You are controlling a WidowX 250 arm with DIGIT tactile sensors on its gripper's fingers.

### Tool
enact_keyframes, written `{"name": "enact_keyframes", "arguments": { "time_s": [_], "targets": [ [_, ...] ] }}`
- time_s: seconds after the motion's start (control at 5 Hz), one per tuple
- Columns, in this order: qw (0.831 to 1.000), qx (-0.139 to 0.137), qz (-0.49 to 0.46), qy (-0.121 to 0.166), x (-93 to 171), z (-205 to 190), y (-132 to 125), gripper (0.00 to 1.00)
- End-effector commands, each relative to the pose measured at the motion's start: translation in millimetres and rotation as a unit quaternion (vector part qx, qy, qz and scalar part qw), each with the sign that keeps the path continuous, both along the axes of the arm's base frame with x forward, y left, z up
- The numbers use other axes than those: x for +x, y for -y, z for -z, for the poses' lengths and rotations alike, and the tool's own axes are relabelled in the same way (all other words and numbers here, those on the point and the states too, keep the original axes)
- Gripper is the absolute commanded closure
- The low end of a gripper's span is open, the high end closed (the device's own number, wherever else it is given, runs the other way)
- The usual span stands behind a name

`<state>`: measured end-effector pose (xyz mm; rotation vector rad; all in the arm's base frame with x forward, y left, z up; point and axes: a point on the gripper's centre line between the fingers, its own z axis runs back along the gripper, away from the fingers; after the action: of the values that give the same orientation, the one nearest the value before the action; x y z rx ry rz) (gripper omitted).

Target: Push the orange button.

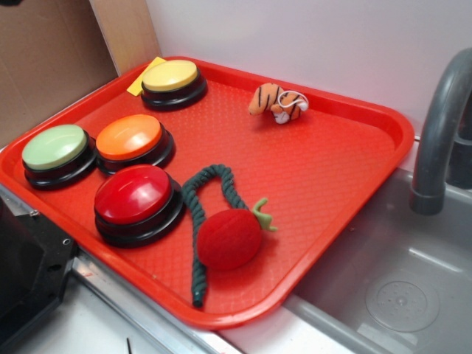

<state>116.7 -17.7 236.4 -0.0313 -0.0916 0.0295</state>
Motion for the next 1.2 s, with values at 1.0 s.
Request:
{"name": "enact_keyframes", "arguments": {
  "time_s": [1.0],
  "targets": [
    [0.997,0.032,0.064,-0.038,72,167,-78,0.0]
  ]
}}
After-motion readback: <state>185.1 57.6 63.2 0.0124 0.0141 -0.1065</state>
